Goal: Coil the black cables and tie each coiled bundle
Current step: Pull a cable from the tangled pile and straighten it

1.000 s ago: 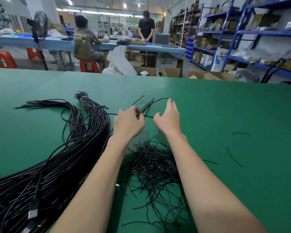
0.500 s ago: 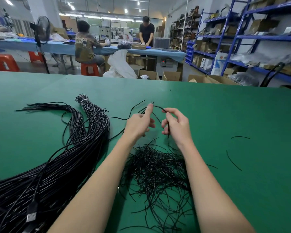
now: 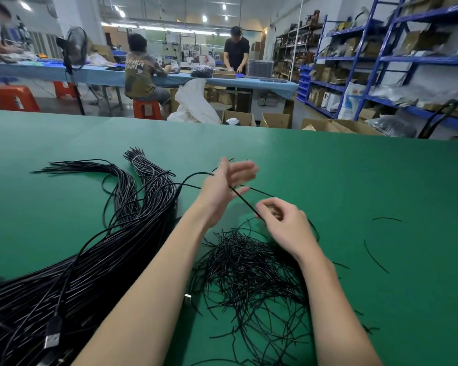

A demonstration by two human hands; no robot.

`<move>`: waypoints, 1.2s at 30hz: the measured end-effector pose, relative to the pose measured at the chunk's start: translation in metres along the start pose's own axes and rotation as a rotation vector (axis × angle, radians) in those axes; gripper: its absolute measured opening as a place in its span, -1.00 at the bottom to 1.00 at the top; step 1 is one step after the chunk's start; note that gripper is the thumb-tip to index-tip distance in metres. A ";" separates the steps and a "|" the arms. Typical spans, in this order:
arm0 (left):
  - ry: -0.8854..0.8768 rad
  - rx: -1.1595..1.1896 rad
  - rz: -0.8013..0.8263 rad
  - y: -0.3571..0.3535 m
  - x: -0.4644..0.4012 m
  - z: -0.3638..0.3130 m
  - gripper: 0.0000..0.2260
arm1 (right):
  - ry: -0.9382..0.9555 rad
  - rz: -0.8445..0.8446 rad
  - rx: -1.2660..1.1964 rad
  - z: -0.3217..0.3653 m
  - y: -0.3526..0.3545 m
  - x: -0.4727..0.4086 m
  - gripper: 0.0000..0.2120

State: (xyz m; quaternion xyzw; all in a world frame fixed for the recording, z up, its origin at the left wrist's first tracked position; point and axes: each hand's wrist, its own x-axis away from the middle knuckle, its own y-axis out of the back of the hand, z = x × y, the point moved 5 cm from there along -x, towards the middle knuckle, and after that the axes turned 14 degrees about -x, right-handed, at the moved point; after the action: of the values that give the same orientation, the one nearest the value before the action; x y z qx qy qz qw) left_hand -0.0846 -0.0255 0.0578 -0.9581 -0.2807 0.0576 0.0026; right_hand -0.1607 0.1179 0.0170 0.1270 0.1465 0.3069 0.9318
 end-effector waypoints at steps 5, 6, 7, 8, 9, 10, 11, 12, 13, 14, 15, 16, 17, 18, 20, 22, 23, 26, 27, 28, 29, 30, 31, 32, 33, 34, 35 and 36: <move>0.046 -0.147 0.113 -0.006 0.010 0.019 -0.53 | 0.079 0.108 -0.252 0.006 -0.024 0.005 -0.76; 0.071 -0.033 0.080 -0.001 0.009 0.020 -0.54 | 0.105 0.068 -0.206 0.004 -0.018 0.005 -0.75; 0.096 0.100 0.035 0.005 0.008 0.021 -0.54 | 0.116 0.044 -0.180 0.001 -0.010 0.004 -0.75; 0.117 0.240 -0.012 0.013 0.008 0.021 -0.53 | 0.114 0.032 -0.172 -0.001 -0.003 0.004 -0.75; 0.130 0.369 -0.054 0.019 0.007 0.022 -0.52 | 0.107 0.033 -0.173 -0.004 0.004 0.004 -0.76; 0.127 0.465 -0.076 0.024 0.007 0.023 -0.51 | 0.094 0.043 -0.170 -0.005 0.010 0.005 -0.77; 0.116 0.498 -0.078 0.026 0.008 0.023 -0.50 | 0.083 0.066 -0.163 -0.006 0.012 0.006 -0.78; 0.107 0.490 -0.065 0.024 0.011 0.022 -0.49 | 0.075 0.100 -0.163 -0.005 0.011 0.008 -0.79; 0.098 0.474 -0.055 0.020 0.014 0.021 -0.48 | 0.070 0.141 -0.173 -0.004 0.009 0.009 -0.80; 0.087 0.479 -0.050 0.017 0.016 0.020 -0.47 | 0.063 0.187 -0.186 -0.002 0.005 0.010 -0.80; 0.074 0.508 -0.056 0.014 0.018 0.019 -0.47 | 0.054 0.236 -0.186 -0.001 0.001 0.012 -0.80; 0.054 0.552 -0.064 0.012 0.019 0.016 -0.47 | 0.041 0.286 -0.169 0.001 -0.003 0.014 -0.80; 0.033 0.593 -0.072 0.012 0.019 0.015 -0.47 | 0.027 0.336 -0.143 0.002 -0.006 0.017 -0.80; 0.013 0.621 -0.078 0.012 0.019 0.013 -0.48 | 0.012 0.379 -0.125 0.002 -0.009 0.019 -0.81; -0.010 0.622 -0.074 0.013 0.020 0.009 -0.51 | -0.003 0.404 -0.116 0.003 -0.010 0.021 -0.82; -0.018 0.594 -0.058 0.012 0.022 0.009 -0.52 | 0.009 0.385 -0.131 0.008 -0.011 0.021 -0.82; -0.019 0.588 -0.048 0.011 0.023 0.008 -0.52 | 0.019 0.384 -0.138 0.010 -0.013 0.021 -0.82; -0.024 0.620 -0.034 0.008 0.024 0.007 -0.49 | 0.020 0.415 -0.132 0.013 -0.018 0.022 -0.82; -0.030 0.652 -0.024 0.008 0.024 0.007 -0.46 | 0.006 0.427 -0.110 0.012 -0.019 0.023 -0.81; -0.039 0.687 -0.003 0.007 0.025 0.006 -0.43 | -0.013 0.431 -0.072 0.010 -0.020 0.024 -0.78; -0.048 0.707 0.032 0.006 0.027 0.004 -0.39 | -0.031 0.421 -0.017 0.007 -0.019 0.025 -0.73; -0.055 0.707 0.088 0.004 0.029 0.001 -0.36 | -0.045 0.398 0.044 0.004 -0.018 0.025 -0.66; -0.057 0.689 0.162 0.002 0.032 -0.003 -0.34 | -0.053 0.362 0.101 0.003 -0.016 0.023 -0.59; -0.052 0.656 0.248 0.000 0.036 -0.006 -0.31 | -0.059 0.317 0.140 0.004 -0.014 0.022 -0.52; -0.036 0.610 0.339 -0.002 0.040 -0.008 -0.28 | -0.058 0.273 0.174 0.006 -0.012 0.020 -0.45; -0.012 0.546 0.435 -0.003 0.044 -0.009 -0.24 | -0.050 0.238 0.205 0.007 -0.009 0.018 -0.38; 0.013 0.462 0.537 -0.004 0.048 -0.010 -0.19 | -0.047 0.225 0.237 0.009 -0.007 0.017 -0.33; 0.038 0.361 0.641 -0.006 0.053 -0.011 -0.15 | -0.042 0.234 0.259 0.012 -0.004 0.016 -0.35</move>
State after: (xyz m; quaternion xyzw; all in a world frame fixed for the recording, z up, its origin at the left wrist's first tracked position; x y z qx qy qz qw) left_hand -0.0424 0.0088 0.0628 -0.9824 0.0484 0.0860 0.1586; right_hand -0.1424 0.1227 0.0237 0.2685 0.1494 0.3892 0.8684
